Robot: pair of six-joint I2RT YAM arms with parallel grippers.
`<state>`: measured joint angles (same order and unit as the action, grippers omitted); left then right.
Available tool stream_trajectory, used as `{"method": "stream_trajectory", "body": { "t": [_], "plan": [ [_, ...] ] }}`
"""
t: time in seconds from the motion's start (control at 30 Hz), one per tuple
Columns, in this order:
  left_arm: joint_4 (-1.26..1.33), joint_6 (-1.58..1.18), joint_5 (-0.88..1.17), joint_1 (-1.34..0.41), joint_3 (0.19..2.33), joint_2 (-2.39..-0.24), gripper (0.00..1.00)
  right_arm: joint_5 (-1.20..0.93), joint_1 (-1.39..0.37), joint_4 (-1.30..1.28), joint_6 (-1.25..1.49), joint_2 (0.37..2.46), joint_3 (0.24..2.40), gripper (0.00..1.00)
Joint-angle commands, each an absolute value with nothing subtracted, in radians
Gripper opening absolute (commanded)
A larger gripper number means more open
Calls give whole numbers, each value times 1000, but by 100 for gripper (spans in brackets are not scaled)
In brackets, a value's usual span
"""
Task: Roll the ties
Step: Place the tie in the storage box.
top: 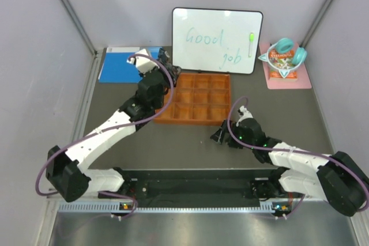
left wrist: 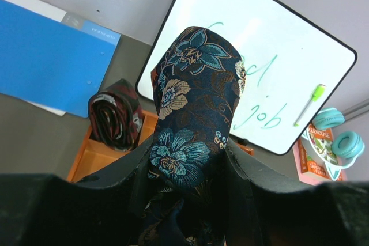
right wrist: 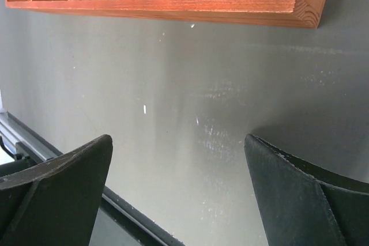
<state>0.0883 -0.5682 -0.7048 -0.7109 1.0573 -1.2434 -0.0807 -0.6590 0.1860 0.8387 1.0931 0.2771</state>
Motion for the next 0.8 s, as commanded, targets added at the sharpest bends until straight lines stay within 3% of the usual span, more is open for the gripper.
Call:
{"method": "stream_trajectory", "body": {
  "t": [0.0, 0.77],
  "plan": [
    [152, -543, -597, -664, 1146, -1304, 0, -74, -663, 98, 810, 1094, 235, 99],
    [347, -598, -520, -578, 1333, -1799, 0, -120, -663, 189, 788, 966, 146, 99]
  ]
}}
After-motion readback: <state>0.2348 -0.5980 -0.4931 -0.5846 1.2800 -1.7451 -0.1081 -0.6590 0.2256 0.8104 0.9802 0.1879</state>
